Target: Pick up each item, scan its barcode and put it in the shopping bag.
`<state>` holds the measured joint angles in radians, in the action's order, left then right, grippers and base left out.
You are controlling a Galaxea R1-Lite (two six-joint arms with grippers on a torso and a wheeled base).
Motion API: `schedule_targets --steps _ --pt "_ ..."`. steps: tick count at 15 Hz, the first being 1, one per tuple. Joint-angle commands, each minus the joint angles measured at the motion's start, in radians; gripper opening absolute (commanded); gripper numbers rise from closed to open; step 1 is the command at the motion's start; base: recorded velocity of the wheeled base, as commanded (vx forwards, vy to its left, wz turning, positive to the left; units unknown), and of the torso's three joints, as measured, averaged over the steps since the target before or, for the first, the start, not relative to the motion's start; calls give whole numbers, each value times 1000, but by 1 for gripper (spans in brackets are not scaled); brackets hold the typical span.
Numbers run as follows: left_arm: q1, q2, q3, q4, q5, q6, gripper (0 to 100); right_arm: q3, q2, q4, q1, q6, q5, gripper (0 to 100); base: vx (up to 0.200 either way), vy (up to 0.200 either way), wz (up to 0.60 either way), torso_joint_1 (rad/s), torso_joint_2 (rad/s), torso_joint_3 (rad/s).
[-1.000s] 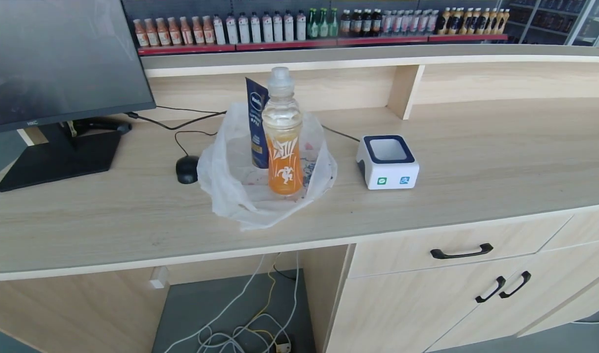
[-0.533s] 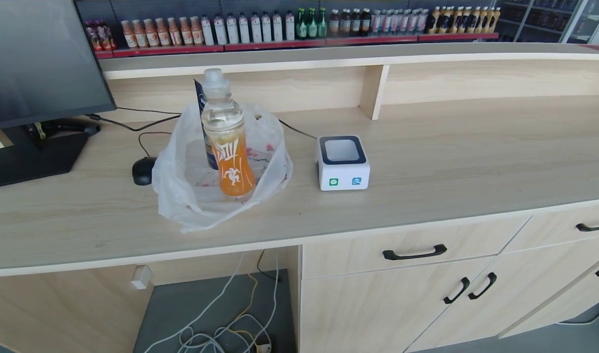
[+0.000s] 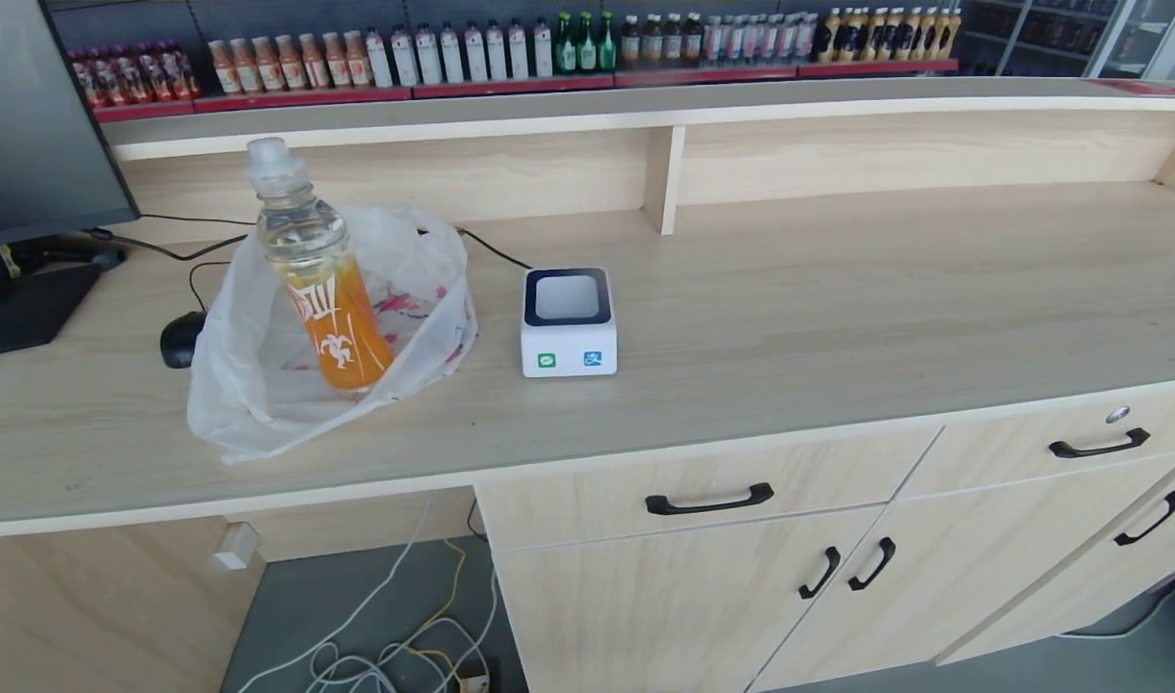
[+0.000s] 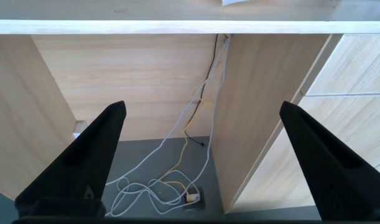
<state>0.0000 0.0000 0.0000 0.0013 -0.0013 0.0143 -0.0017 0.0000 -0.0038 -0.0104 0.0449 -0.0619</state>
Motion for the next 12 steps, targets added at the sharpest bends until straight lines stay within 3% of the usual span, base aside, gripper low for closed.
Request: schedule_targets --steps 1,6,11,12 --pt "0 0 0 0 1 0 100 0 2 -1 0 0 1 100 0 0 0 0 0 0" --pt "0 0 0 0 1 1 100 0 2 -1 0 -19 1 100 0 0 0 0 0 0" --pt "0 0 0 0 1 1 100 0 2 -1 3 -30 2 100 0 0 600 4 3 1" --pt "0 0 0 0 1 1 100 0 2 -1 3 -30 2 100 0 0 0 0 0 0"
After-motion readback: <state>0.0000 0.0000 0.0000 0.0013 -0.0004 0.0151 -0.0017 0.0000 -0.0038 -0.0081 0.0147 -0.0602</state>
